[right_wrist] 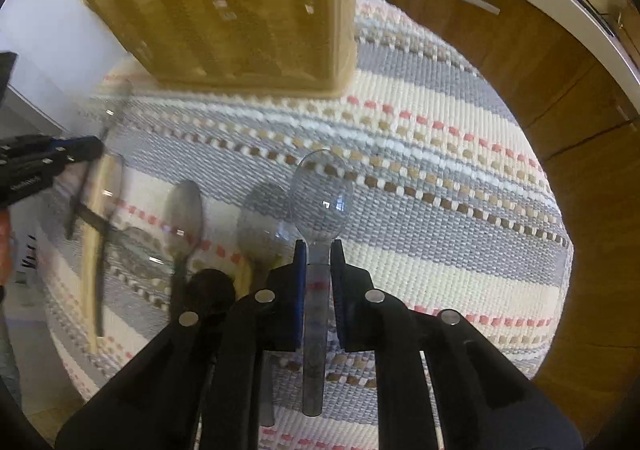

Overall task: Organize utensils
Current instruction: 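Lower both tools to the utensils and grasp clear spoons with each gripper, then carry the clear spoons to the yellow caddy and drop them in with both grippers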

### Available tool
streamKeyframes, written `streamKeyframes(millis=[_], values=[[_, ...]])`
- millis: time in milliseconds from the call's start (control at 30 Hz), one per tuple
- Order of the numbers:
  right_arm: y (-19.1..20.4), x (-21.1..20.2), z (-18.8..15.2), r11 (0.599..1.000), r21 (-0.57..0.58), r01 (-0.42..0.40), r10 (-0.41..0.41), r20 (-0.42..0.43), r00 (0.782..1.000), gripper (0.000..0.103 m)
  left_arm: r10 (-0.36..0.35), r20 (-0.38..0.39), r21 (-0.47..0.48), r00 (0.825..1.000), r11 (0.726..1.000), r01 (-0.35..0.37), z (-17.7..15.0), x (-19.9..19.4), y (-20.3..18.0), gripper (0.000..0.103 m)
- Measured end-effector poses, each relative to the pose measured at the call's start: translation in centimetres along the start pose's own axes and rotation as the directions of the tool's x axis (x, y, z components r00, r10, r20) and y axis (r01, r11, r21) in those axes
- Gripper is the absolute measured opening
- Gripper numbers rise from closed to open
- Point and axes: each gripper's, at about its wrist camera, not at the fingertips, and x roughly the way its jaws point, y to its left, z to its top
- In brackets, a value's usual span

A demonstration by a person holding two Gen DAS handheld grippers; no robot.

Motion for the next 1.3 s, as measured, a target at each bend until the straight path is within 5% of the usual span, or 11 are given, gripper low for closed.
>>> streamKeyframes(millis=[167,267,333,433,567,700,833,900,1000,1300], values=[[-0.4,-4.4,-0.9,0.998,-0.005,-0.065,0.065,0.147,0.987,0.01,-0.073,0.173,0.021,0.982,0.997,0.07,-0.3,-5.1,-1.0,0.01],[0.0,-8.1,-1.1,0.994,-0.051,-0.098,0.109,0.29,0.951,0.01,-0.13,0.34,0.078,0.931,0.991,0.109,-0.3,-9.8,-2.2,0.01],[0.1,-10.1,-0.4,0.989,-0.07,-0.13,0.146,0.369,0.918,0.01,-0.162,0.446,0.122,0.88,0.985,0.12,-0.4,-12.7,-2.9,0.01],[0.8,-14.0,0.4,0.984,-0.107,-0.143,0.178,0.504,0.845,0.01,-0.191,0.575,0.161,0.795,0.98,0.119,1.0,-16.5,-4.4,0.01],[1.5,-17.5,2.5,0.988,-0.111,-0.109,0.155,0.655,0.739,0.01,-0.181,0.679,0.169,0.712,0.982,0.089,3.2,-18.6,-5.5,0.01],[1.3,-19.1,5.1,0.996,-0.044,-0.073,0.08,0.781,0.62,0.01,-0.199,0.743,0.177,0.639,0.979,0.099,5.0,-18.6,-5.5,0.01],[1.0,-18.1,7.6,0.999,0.023,-0.025,-0.006,0.839,0.544,0.01,-0.191,0.788,0.181,0.585,0.981,0.076,6.2,-17.6,-5.8,0.01],[0.7,-17.0,8.9,0.999,0.045,-0.015,-0.031,0.849,0.528,0.01,-0.177,0.803,0.178,0.569,0.983,0.054,6.8,-16.5,-5.8,0.01],[0.2,-14.7,10.3,0.998,0.068,-0.008,-0.054,0.845,0.533,0.01,-0.156,0.813,0.175,0.561,0.984,0.02,7.6,-14.6,-5.8,0.01],[0.5,-9.8,11.5,0.994,0.085,0.072,-0.11,0.834,0.54,0.01,-0.174,0.797,0.183,0.579,0.982,0.042,8.3,-9.9,-4.5,0.01]])
